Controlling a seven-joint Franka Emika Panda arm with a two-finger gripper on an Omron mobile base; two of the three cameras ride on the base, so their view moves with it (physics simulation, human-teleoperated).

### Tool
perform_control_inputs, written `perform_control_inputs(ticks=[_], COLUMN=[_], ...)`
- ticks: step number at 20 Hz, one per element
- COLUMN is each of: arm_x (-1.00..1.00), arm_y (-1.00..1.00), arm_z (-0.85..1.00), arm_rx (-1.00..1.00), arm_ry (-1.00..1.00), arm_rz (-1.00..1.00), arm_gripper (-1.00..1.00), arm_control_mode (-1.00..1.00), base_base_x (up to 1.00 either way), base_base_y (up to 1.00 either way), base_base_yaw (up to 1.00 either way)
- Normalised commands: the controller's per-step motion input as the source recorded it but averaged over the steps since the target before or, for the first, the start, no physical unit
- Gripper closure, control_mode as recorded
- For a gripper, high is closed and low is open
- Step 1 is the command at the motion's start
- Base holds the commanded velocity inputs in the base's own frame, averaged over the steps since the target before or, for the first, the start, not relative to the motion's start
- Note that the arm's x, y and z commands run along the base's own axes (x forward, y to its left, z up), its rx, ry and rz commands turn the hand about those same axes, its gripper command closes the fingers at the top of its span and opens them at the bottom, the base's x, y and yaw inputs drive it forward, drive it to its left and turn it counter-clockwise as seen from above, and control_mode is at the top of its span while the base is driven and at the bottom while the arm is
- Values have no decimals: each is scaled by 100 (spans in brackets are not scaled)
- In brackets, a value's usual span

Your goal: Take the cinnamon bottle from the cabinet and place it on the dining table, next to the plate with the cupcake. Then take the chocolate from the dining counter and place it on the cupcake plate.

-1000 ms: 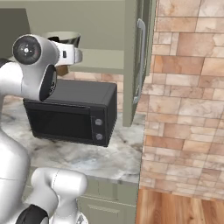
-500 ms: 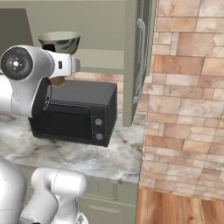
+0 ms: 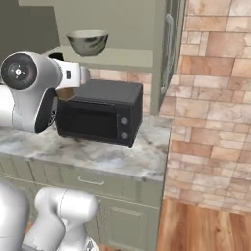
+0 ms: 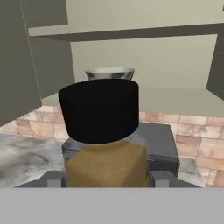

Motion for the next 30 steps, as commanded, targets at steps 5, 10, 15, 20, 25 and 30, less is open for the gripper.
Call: perform_control_inputs(ticks=[5, 10, 15, 20, 25, 30], arm_x=[0, 0, 0, 0, 0, 0], arm_y=[0, 0, 0, 0, 0, 0], arm_z=[0, 0, 0, 0, 0, 0], arm_rx=[0, 0, 0, 0, 0, 0], arm_ry=[0, 0, 0, 0, 0, 0], arm_rz=[0, 0, 0, 0, 0, 0], arm_gripper=[100, 100, 100, 100, 100, 100], arm_control_mode=[100, 100, 100, 100, 100, 100], base_base_x=[-67, -23, -6, 0, 0, 32], base_base_y=[0, -4, -14, -10, -7, -5], base_base_yaw=[54, 73, 87, 89, 89, 79])
